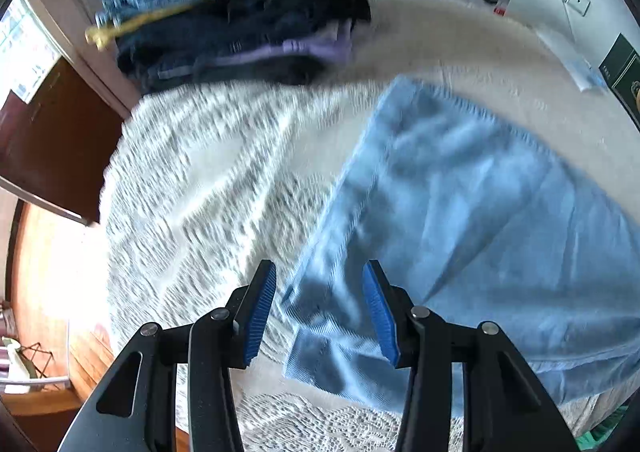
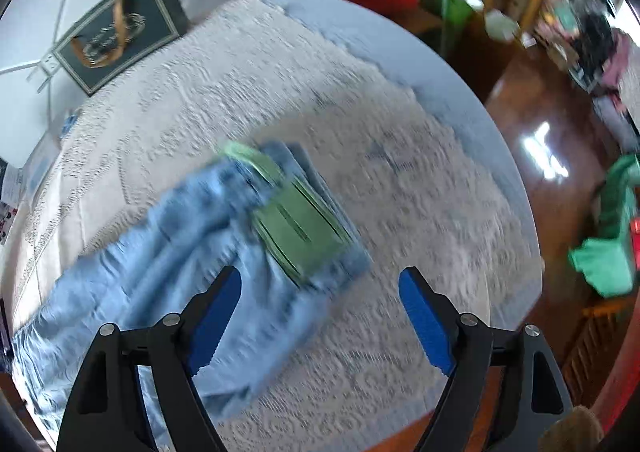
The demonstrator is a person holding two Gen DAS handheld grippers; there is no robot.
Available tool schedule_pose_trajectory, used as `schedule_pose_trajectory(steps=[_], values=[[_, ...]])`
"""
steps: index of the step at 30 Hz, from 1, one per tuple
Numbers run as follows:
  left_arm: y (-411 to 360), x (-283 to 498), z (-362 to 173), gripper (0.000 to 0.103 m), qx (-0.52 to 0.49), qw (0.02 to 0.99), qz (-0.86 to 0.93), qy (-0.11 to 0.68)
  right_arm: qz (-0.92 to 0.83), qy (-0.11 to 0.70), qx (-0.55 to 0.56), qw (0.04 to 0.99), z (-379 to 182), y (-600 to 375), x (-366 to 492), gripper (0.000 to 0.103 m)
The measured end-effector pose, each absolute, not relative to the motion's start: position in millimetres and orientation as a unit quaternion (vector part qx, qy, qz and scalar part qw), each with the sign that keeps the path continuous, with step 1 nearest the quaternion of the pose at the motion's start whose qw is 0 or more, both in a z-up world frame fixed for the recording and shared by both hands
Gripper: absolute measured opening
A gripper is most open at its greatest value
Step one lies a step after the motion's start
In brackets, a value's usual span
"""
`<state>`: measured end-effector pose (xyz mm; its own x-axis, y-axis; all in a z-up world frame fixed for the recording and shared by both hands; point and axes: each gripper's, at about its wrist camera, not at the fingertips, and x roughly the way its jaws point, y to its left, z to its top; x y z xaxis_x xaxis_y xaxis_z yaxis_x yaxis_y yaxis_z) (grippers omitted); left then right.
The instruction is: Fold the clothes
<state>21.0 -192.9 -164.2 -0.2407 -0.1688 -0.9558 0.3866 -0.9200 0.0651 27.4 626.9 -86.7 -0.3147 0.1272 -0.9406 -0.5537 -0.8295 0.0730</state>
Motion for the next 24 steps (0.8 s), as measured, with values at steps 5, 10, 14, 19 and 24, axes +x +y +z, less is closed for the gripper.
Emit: schedule_pose_trajectory(steps=[5,10,14,19,24], values=[[-183,18,-181,0.037,0.601,0.171,-0.776,0.086,0.78,0.235,-0.537,0.221,-90,631,38,0.08],[-183,15,-187,0.005,0.603,0.193,-0.768,0.092,0.773,0.273,-0.531,0.215,-108,630,35,0.094],[-184,17,-181,0.003,0.599,0.207,-0.767,0.098,0.771,0.263,-0.545,0.199,-122,620,20,0.026],[-190,29,-178,0.002,0.607,0.219,-0.757,0.104,0.757,0.2,-0.579,0.228,-119,618,32,0.016],[-202,41,-170,0.005,0.591,0.207,-0.765,0.154,0.741,0.192,-0.594,0.246,-127,620,43,0.068]])
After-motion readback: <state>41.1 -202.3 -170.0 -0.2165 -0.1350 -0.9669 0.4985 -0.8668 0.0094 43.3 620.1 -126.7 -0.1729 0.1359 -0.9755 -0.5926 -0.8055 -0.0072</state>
